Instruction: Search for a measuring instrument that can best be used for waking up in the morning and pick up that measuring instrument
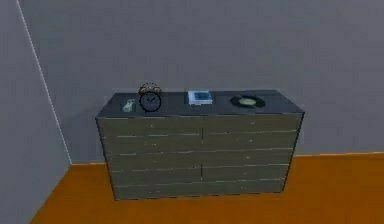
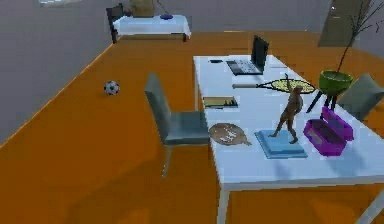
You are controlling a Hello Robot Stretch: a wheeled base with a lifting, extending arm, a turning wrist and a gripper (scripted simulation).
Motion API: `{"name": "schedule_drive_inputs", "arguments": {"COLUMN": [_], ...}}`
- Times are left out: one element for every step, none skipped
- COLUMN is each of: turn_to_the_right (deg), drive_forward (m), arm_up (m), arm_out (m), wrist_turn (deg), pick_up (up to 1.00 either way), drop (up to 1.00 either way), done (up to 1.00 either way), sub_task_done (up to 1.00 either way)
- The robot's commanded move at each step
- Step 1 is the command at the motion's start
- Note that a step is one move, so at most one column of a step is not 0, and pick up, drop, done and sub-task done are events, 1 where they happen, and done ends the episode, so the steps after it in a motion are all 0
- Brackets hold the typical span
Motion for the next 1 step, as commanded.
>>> {"name": "schedule_drive_inputs", "arguments": {"turn_to_the_right": [21.0], "drive_forward": [0.00], "arm_up": [0.00], "arm_out": [0.00], "wrist_turn": [0.0], "pick_up": [0.00], "drop": [0.00], "done": [0.00], "sub_task_done": [0.00]}}
